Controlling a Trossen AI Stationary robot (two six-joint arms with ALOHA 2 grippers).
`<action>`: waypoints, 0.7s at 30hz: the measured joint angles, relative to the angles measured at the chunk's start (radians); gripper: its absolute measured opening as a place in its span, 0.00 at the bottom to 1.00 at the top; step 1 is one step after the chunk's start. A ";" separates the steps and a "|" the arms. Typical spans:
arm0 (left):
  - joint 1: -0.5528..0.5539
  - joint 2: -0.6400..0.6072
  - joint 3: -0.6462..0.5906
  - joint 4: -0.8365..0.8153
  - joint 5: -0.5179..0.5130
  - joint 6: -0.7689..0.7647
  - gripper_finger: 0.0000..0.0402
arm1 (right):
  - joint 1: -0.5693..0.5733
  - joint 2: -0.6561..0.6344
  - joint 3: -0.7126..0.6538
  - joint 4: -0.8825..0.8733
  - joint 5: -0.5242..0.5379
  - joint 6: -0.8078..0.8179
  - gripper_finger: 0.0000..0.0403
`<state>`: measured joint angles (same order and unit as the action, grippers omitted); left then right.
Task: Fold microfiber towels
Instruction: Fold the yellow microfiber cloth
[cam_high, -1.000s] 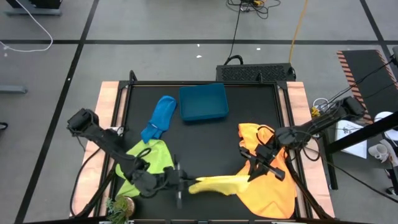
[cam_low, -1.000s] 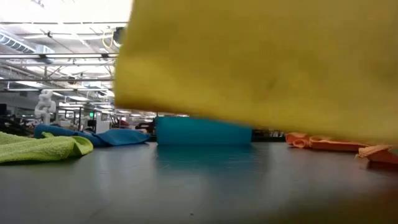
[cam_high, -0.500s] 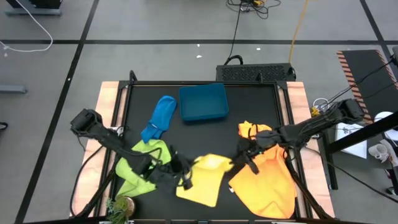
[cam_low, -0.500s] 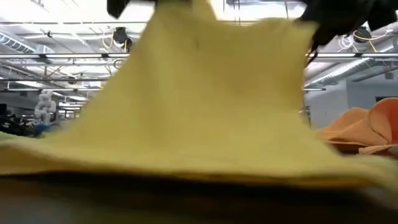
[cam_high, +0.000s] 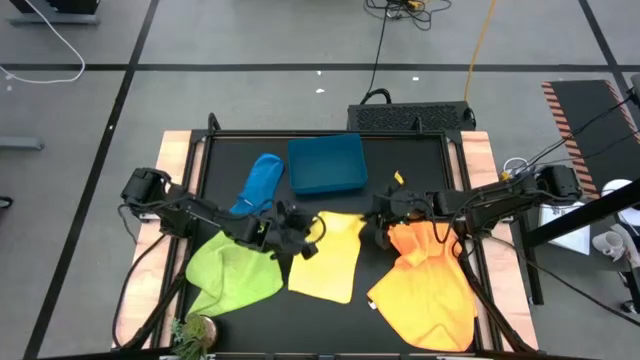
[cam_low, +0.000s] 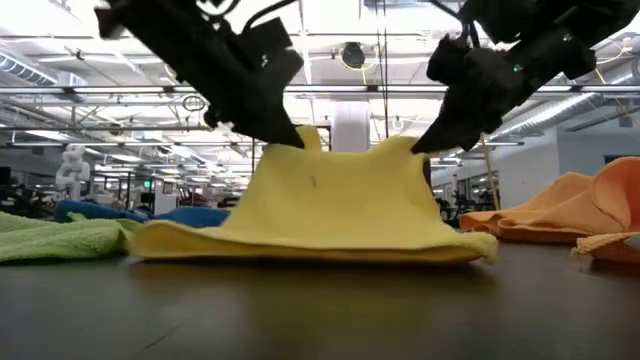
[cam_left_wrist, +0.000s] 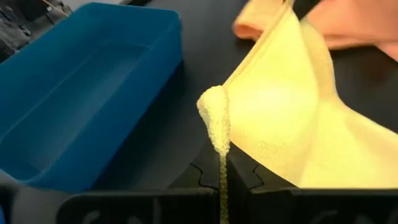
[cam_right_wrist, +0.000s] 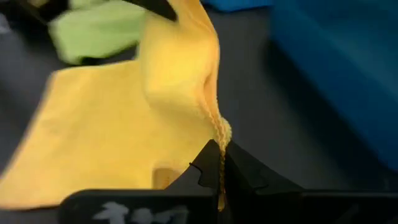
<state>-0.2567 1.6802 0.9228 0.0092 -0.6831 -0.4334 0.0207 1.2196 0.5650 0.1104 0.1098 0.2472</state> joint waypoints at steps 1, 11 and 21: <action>0.012 0.000 -0.017 0.037 0.001 0.015 0.00 | -0.013 -0.004 0.000 -0.009 0.017 -0.004 0.00; 0.036 0.000 -0.162 0.351 -0.017 0.123 0.00 | 0.016 -0.012 0.000 -0.029 -0.089 -0.007 0.00; -0.083 0.000 -0.226 0.499 -0.034 0.284 0.00 | 0.180 -0.007 0.000 0.014 -0.088 -0.012 0.00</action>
<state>-0.3400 1.6798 0.6971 0.5083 -0.7170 -0.1493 0.2002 1.2121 0.5648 0.1244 0.0219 0.2355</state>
